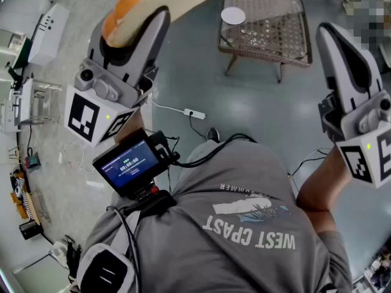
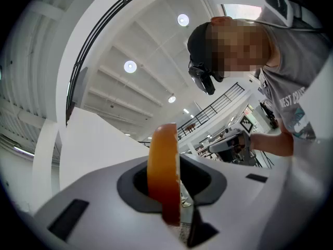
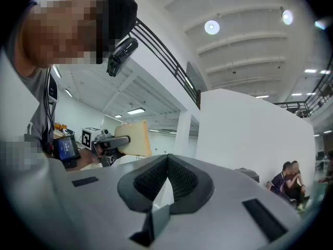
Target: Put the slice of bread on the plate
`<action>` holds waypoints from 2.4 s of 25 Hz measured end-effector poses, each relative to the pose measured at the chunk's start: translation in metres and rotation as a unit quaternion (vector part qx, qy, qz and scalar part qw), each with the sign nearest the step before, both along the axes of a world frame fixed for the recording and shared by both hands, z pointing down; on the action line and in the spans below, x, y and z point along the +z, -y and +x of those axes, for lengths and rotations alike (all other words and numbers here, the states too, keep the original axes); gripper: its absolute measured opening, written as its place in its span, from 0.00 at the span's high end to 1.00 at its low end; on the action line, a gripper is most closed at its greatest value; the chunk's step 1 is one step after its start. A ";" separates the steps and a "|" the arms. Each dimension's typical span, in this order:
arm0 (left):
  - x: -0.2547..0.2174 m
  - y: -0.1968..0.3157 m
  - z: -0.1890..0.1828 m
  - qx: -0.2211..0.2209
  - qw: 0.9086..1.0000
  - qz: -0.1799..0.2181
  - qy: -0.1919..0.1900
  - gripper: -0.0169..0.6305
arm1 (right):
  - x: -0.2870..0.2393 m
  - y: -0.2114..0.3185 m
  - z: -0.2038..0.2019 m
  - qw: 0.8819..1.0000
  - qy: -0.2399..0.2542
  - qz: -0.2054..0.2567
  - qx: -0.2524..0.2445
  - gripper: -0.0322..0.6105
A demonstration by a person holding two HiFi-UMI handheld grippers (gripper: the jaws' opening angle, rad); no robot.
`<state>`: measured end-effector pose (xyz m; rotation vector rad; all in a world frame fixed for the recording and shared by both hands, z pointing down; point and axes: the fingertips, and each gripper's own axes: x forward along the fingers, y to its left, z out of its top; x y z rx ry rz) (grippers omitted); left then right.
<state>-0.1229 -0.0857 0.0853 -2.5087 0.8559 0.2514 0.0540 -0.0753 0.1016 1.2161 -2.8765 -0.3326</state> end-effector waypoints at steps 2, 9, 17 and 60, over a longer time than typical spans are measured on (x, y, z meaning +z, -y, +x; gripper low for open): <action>0.001 0.001 0.000 0.001 1.000 -0.001 -0.001 0.82 | 0.000 0.001 0.001 1.000 0.001 -0.001 0.001 0.94; 0.004 0.003 0.001 0.001 1.000 -0.007 0.002 0.82 | 0.000 0.003 0.004 1.000 0.014 -0.006 0.000 0.94; 0.007 0.006 0.001 -0.002 1.000 -0.013 0.002 0.82 | 0.000 0.006 0.003 1.000 0.024 -0.011 -0.005 0.94; 0.018 0.012 0.008 0.008 1.000 -0.027 0.009 0.82 | 0.010 0.001 0.008 0.999 0.031 -0.020 0.020 0.94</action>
